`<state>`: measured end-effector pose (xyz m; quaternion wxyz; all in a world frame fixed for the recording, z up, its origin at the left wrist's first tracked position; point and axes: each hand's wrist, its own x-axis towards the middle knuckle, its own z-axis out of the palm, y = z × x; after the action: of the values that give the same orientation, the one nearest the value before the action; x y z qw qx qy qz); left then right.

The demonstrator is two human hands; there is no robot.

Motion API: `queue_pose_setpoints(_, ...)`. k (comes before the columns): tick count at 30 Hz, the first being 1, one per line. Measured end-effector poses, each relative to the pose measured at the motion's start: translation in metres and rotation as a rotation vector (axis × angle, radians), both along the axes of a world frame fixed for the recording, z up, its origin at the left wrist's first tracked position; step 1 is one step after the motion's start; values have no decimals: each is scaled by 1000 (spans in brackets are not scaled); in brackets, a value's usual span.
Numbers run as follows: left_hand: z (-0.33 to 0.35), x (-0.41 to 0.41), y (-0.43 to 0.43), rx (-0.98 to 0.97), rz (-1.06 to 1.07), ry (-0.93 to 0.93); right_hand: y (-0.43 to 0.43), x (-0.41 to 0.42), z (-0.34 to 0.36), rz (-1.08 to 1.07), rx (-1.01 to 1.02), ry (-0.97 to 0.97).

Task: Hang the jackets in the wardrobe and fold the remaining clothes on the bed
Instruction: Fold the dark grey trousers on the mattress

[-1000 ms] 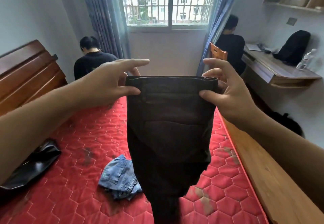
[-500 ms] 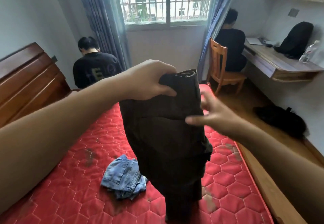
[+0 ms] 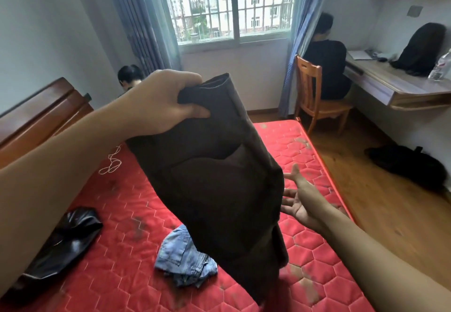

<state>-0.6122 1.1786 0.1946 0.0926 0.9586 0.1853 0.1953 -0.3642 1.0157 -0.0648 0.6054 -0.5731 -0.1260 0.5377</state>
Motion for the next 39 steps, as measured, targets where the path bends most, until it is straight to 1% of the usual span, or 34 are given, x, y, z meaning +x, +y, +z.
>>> queue_pose_setpoints(2,4,-12,5,4,9,-17,5,-9,2,63,-53,20)
queue_pose_setpoints(4,7,-25,10,3,18,-29,10,-21,5,216,-111,30)
queue_pose_setpoints(5,8,-31,11,1,18,-36,12,-28,7,297,-100,45)
queue_pose_setpoints(6,9,-38,13,-4,15,-41,15,-35,11,343,-55,67)
queue_pose_setpoints(7,10,-44,15,-13,10,-42,17,-40,15,336,15,97)
queue_pose_setpoints(10,14,-69,27,-70,31,-67,19,-54,31,178,275,194)
queue_pose_setpoints(11,17,-79,34,-88,50,-84,16,-59,37,156,341,218)
queue_pose_setpoints(12,20,-89,42,-100,76,-95,12,-64,44,154,380,202)
queue_pose_setpoints(16,32,-117,68,-120,130,-132,5,-89,75,207,416,-61)
queue_pose_setpoints(20,52,-139,79,-124,115,-52,4,-119,88,124,377,-382)
queue_pose_setpoints(21,57,-145,83,-157,109,-46,2,-124,84,100,378,-413)
queue_pose_setpoints(24,63,-158,96,-225,60,-73,-4,-139,76,72,352,-421)
queue_pose_setpoints(25,63,-159,96,-243,37,-60,-5,-139,72,88,321,-473)
queue_pose_setpoints(28,62,-145,78,-244,-16,-12,-3,-134,78,181,97,-838)
queue_pose_setpoints(29,62,-138,70,-219,-46,3,0,-137,86,230,59,-918)
queue_pose_setpoints(30,60,-130,66,-198,-93,-7,5,-141,96,270,86,-935)
queue_pose_setpoints(32,57,-116,61,-177,-175,-40,22,-155,116,271,237,-850)
queue_pose_setpoints(33,56,-110,57,-172,-185,-26,30,-161,121,253,295,-851)
queue_pose_setpoints(35,56,-103,53,-136,-193,32,35,-166,123,163,305,-996)
queue_pose_setpoints(36,57,-101,53,-109,-194,52,32,-166,121,151,294,-1040)
queue_pose_setpoints(39,59,-95,55,-64,-174,126,12,-160,117,211,254,-979)
